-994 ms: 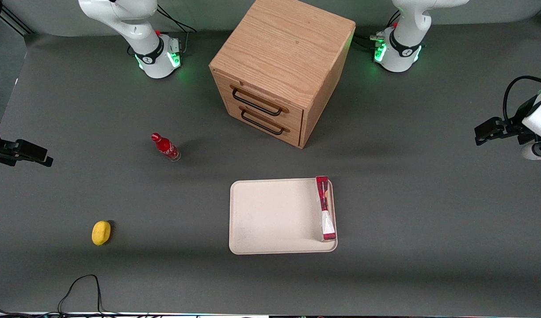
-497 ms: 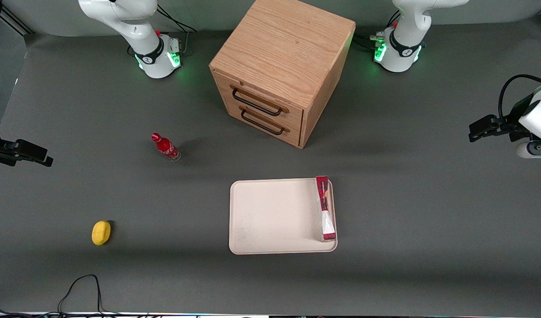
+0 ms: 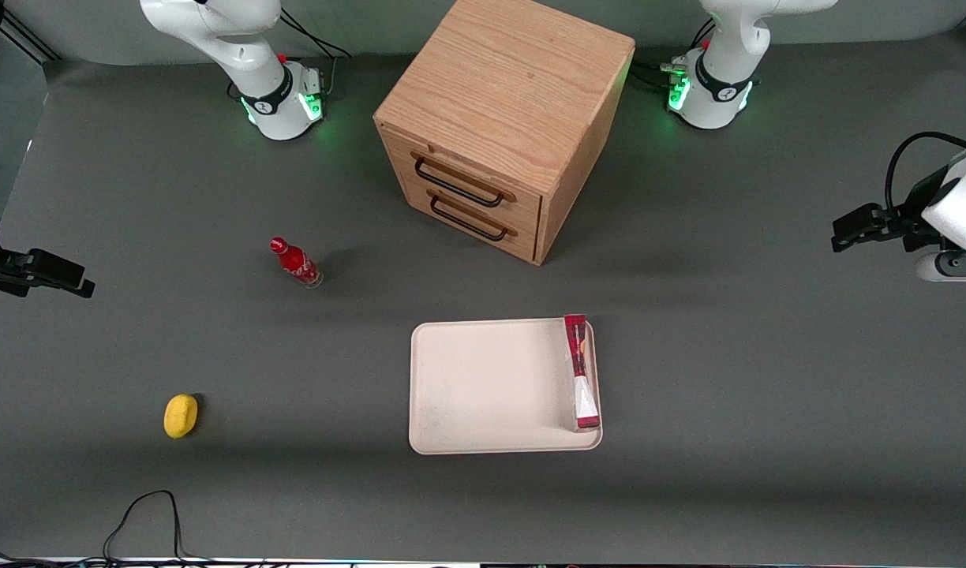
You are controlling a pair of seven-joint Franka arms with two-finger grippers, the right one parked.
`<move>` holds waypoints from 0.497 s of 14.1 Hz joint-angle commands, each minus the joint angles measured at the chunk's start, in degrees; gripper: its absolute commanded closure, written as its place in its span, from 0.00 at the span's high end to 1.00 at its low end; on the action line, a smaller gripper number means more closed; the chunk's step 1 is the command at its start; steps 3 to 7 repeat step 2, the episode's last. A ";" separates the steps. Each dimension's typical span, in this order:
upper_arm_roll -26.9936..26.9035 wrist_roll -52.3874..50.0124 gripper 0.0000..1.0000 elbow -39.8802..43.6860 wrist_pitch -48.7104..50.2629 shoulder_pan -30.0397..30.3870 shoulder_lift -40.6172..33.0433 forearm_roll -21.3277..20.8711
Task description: Place red cookie box on tray
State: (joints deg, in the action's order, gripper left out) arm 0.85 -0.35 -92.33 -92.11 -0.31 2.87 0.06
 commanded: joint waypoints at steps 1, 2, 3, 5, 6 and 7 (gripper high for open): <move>-0.67 0.70 1.00 -0.40 0.97 -0.65 -1.20 0.64; -0.67 0.70 1.00 -0.40 1.05 -0.65 -1.20 0.64; -0.67 0.70 1.00 -0.40 1.05 -0.65 -1.20 0.64; -0.67 0.70 1.00 -0.40 1.05 -0.65 -1.20 0.64; -0.67 0.70 1.00 -0.40 1.05 -0.65 -1.20 0.64; -0.67 0.70 1.00 -0.40 1.05 -0.65 -1.20 0.64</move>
